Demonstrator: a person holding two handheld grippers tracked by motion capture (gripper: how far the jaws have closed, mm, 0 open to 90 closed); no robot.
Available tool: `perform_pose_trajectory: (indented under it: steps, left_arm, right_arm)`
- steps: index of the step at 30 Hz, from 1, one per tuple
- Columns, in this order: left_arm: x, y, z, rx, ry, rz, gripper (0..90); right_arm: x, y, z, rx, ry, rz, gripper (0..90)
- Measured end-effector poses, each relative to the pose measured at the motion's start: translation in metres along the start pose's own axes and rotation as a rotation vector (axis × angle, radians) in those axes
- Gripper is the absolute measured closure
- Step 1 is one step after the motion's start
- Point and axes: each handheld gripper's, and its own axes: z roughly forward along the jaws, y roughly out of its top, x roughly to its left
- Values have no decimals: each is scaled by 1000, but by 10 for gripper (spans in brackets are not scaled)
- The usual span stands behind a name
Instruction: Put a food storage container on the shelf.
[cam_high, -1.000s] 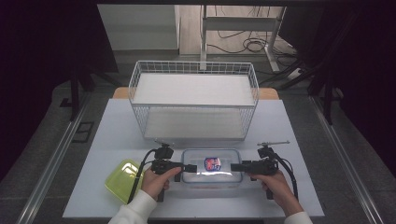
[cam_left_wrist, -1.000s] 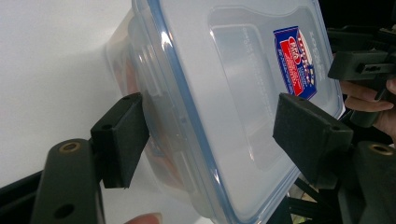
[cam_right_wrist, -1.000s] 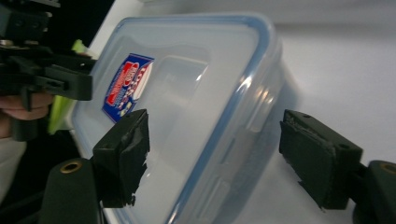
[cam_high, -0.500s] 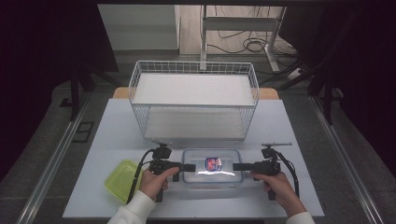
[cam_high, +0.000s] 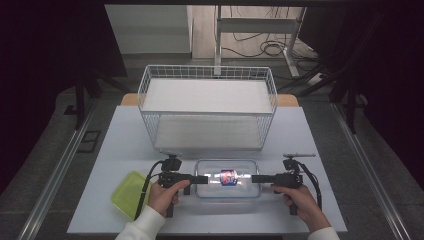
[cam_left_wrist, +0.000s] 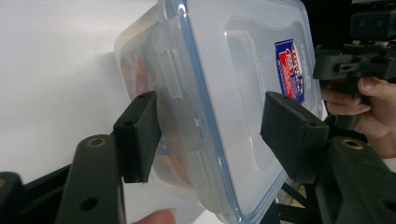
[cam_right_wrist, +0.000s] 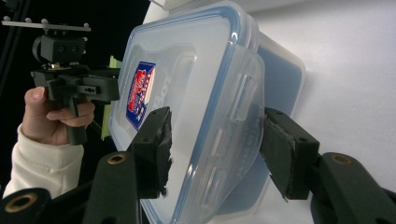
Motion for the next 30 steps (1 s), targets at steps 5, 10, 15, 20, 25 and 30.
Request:
perform_pose_trajectory:
  steps: [5, 10, 15, 20, 25, 30]
  left_arm:
    - [1, 0, -2, -1, -11, 0, 409]
    - [1, -1, -5, -2, -21, 10, 429]
    - [0, -1, -6, -4, -22, 10, 439]
    - [-1, -2, -7, -7, -24, 8, 447]
    - [-2, -3, -8, -10, -25, 13, 455]
    - [-3, -3, -9, -12, -26, 19, 460]
  right_arm:
    - [1, -1, -1, -2, 5, -2, 469]
    - [1, -1, -3, -3, 13, -1, 482]
    - [2, -2, -4, -12, 21, 7, 495]
    - [3, -3, -6, -9, 19, 8, 502]
    - [4, -4, -7, -8, 22, 8, 510]
    - [5, -4, -8, -13, 21, 10, 516]
